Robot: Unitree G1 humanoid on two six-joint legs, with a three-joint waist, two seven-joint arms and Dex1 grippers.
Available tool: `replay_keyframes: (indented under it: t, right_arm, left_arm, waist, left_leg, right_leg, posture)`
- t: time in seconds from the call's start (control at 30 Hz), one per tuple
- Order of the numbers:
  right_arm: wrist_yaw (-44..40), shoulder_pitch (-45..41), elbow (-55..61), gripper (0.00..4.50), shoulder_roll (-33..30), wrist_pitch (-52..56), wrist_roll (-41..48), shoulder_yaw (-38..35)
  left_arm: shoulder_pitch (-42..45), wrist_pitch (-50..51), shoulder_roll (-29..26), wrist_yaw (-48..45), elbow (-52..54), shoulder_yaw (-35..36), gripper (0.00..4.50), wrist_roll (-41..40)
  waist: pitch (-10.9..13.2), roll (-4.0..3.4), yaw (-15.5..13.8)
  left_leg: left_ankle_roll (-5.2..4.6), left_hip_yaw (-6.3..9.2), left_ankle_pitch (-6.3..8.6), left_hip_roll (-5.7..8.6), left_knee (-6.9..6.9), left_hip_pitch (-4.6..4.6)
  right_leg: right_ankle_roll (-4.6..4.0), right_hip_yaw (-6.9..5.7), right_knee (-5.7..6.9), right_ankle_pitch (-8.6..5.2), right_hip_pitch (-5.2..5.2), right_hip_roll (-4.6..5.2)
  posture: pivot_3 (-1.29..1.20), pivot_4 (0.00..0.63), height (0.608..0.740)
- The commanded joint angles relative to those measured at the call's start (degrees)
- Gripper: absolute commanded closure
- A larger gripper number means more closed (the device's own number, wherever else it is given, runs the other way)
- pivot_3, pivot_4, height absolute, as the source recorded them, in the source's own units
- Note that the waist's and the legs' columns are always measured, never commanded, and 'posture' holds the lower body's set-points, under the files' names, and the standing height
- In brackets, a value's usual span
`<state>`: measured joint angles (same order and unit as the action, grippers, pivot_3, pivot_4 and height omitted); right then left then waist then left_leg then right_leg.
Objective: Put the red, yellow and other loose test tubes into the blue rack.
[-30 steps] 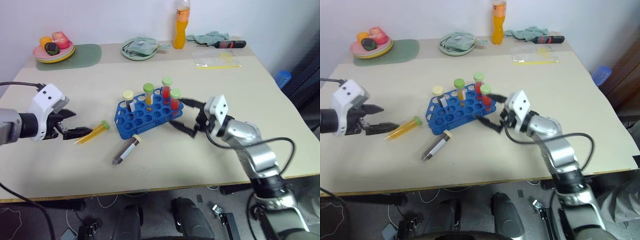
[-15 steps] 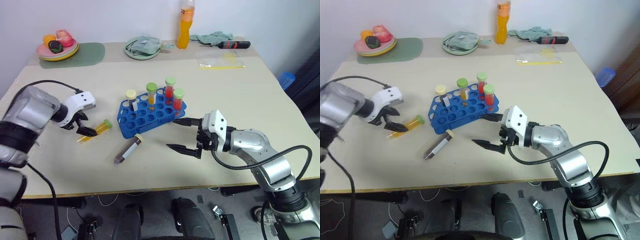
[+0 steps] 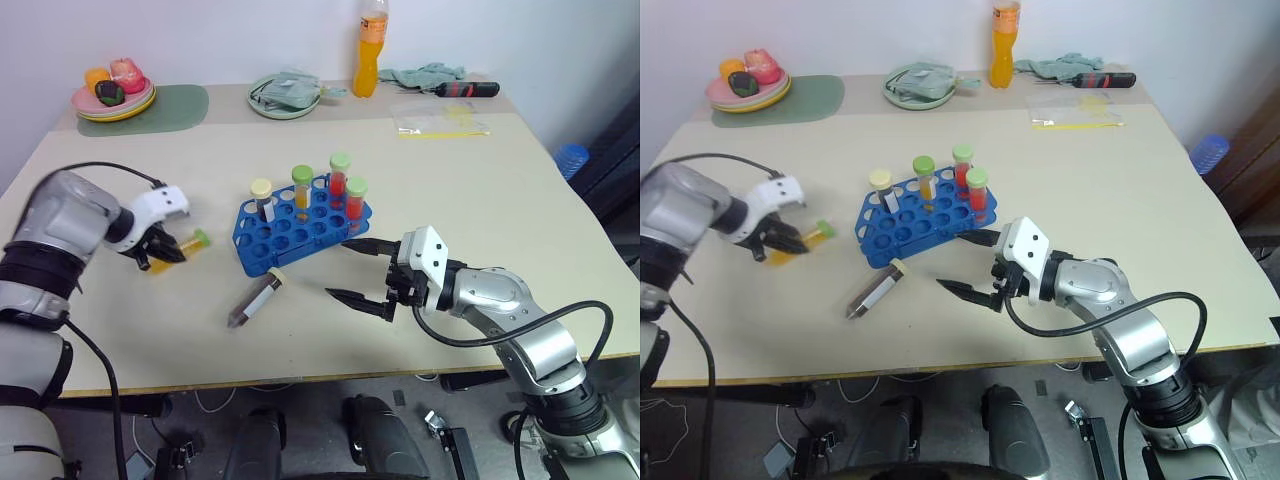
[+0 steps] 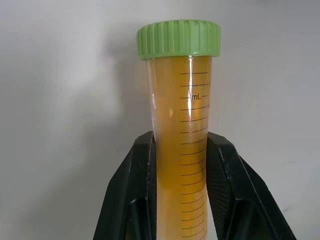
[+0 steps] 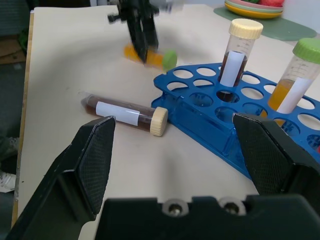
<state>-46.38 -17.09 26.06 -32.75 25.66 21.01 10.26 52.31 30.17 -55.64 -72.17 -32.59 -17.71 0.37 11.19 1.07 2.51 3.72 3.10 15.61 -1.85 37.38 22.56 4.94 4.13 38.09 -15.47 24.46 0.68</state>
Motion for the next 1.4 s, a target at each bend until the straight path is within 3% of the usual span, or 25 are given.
replay_keyframes:
  t: [0.03, 0.1, 0.2, 0.33, 0.4, 0.5, 0.7, 0.87, 1.4]
  right_arm:
    - [0.8, 0.3, 1.6, 0.34, 0.6, -0.8, 0.0, -0.8]
    - [2.2, 0.3, 0.1, 0.34, 1.6, -1.1, -0.6, -1.0]
    - [4.3, 0.4, -2.9, 0.34, 3.1, -2.2, -1.9, -1.6]
    - [7.2, 1.0, -8.4, 0.34, 5.4, -3.7, -2.6, -3.7]
    - [7.9, 1.1, -11.6, 0.34, 6.1, -4.3, -2.8, -4.9]
    - [8.2, 1.8, -14.0, 0.34, 5.5, -5.6, -3.8, -5.8]
    - [8.7, 3.4, -13.6, 0.34, 4.4, -5.8, -3.9, -8.4]
    - [9.5, 5.1, -11.7, 0.34, 4.3, -5.1, -3.9, -9.1]
    - [11.3, 6.8, -9.1, 0.34, 4.7, -3.5, -3.9, -9.0]
  left_arm:
    - [-2.6, -6.2, 2.8, 12.5, 7.1, 22.1, 3.75, -10.8]
    - [-6.6, -1.8, 8.7, 19.7, 19.3, 35.1, 3.75, -20.0]
    - [-15.0, 4.6, 16.3, 24.7, 39.5, 41.1, 3.75, -30.0]
    - [-25.0, 8.0, 28.4, 35.2, 64.3, 35.5, 3.75, -38.8]
    - [-26.7, 6.3, 35.4, 42.2, 68.3, 26.6, 3.75, -33.4]
    - [-27.6, -1.0, 40.3, 48.3, 65.0, 15.8, 3.75, -21.1]
    - [-29.0, -19.6, 45.5, 56.5, 50.3, 5.3, 3.75, -4.0]
    - [-29.0, -26.9, 48.4, 58.4, 42.2, 4.8, 3.75, -0.8]
    - [-24.8, -34.0, 52.4, 54.9, 24.4, 5.6, 3.75, -1.7]
  waist:
    - [0.0, 0.01, -0.2]
    - [0.0, 0.02, -0.5]
    - [0.0, 0.03, -0.6]
    - [0.0, 0.03, -0.7]
    - [-0.1, 0.05, -1.6]
    - [-0.1, 0.05, -1.7]
    - [-0.1, -0.05, -1.2]
    - [-0.1, -0.05, -1.7]
    - [-0.1, -0.06, -1.7]
  left_leg:
    - [0.0, 0.01, 0.0, 0.0, 0.04, 0.04]
    - [0.0, 0.08, 0.0, 0.01, 0.15, 0.16]
    - [-0.02, 0.19, 0.02, 0.01, 0.49, 0.42]
    - [-0.01, 0.17, 0.03, 0.06, 0.63, 0.48]
    - [0.0, 0.21, 0.02, 0.08, 0.75, 0.47]
    - [0.0, 0.15, 0.02, 0.19, 0.78, 0.16]
    - [-0.06, 0.1, 0.05, 0.12, 0.61, -0.31]
    - [-0.06, 0.1, 0.05, 0.13, 0.62, -0.26]
    - [-0.06, 0.1, 0.05, 0.13, 0.62, -0.26]
  right_leg:
    - [0.01, -0.02, 0.0, 0.0, 0.0, 0.05]
    - [0.02, -0.14, 0.0, 0.01, -0.01, 0.13]
    - [0.05, -0.26, 0.02, 0.01, -0.01, 0.23]
    - [0.13, -0.23, 0.04, 0.06, -0.01, 0.31]
    - [0.19, -0.23, 0.09, 0.11, -0.04, 0.3]
    - [0.25, -0.15, 0.04, 0.18, -0.38, 0.27]
    - [0.22, -0.01, -0.06, 0.16, -0.74, 0.06]
    - [0.23, -0.02, -0.1, 0.16, -0.73, 0.09]
    - [0.23, -0.03, -0.12, 0.16, -0.75, 0.09]
  posture:
    - [0.0, 0.15, 0.74]
    - [0.0, 0.15, 0.74]
    - [0.0, 0.15, 0.74]
    - [0.0, 0.15, 0.74]
    - [0.0, 0.15, 0.74]
    - [0.0, 0.15, 0.74]
    - [0.0, 0.15, 0.74]
    - [0.0, 0.15, 0.74]
    - [0.0, 0.15, 0.74]
